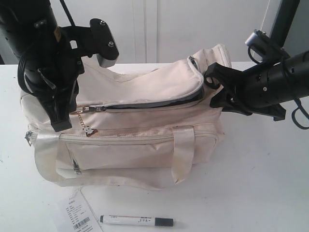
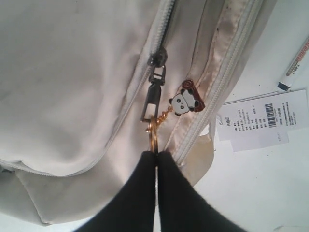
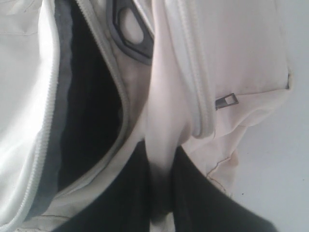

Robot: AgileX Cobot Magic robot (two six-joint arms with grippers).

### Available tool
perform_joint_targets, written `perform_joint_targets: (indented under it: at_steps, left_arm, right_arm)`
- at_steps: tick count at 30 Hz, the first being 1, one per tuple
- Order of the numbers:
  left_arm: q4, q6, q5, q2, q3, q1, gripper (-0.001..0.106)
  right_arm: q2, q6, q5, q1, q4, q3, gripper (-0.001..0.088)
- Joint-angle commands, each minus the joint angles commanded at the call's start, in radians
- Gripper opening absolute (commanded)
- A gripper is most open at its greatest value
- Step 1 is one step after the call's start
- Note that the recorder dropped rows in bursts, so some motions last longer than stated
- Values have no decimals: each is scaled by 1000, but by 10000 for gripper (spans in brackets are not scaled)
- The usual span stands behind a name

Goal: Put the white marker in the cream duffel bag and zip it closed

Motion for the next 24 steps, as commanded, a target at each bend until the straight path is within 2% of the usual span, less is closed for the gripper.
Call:
perform_joint_targets:
  at_steps: [24]
  left_arm:
    - [47, -4, 0, 0, 2, 2, 0]
  right_arm:
    - [0, 0, 0, 0, 0, 0, 0]
